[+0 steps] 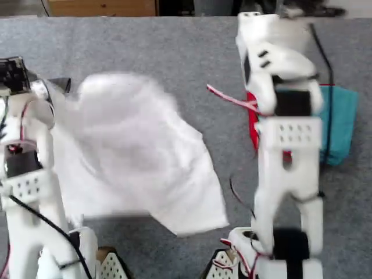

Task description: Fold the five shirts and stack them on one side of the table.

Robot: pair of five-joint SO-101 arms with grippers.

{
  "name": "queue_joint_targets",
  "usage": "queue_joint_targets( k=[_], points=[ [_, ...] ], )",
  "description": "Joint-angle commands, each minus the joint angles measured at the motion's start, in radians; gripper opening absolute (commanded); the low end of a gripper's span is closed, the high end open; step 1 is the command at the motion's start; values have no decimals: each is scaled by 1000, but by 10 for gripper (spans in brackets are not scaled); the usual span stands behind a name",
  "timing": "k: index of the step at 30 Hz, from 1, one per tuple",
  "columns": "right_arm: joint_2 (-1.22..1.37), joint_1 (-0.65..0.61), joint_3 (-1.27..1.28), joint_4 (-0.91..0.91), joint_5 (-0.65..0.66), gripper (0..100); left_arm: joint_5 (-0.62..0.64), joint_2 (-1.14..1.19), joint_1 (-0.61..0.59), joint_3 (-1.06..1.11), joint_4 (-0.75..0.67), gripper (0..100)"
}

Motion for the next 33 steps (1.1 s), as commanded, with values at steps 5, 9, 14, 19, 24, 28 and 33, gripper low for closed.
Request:
queue_joint_targets(
  k=[5, 9, 14, 19, 24, 28, 33],
  points=[
    [232, -44, -266, 155, 11, 15, -2, 313, 19, -317, 138, 29],
    [317, -143, -292, 388, 164, 17, -3, 330, 10, -305, 304, 29],
    [387, -282, -275, 683, 324, 28, -3, 328, -96, -265, 396, 29],
    [487, -361, -228, 747, 379, 188, -3, 324, -188, -266, 560, 29],
    [645, -446, -180, 733, 382, 279, -3, 233, -243, -216, 710, 29],
    [792, -428, -202, 671, 342, 279, -3, 104, -262, -97, 707, 29],
    [921, -367, -295, 710, 311, 237, -3, -94, -260, 59, 703, 29]
  ],
)
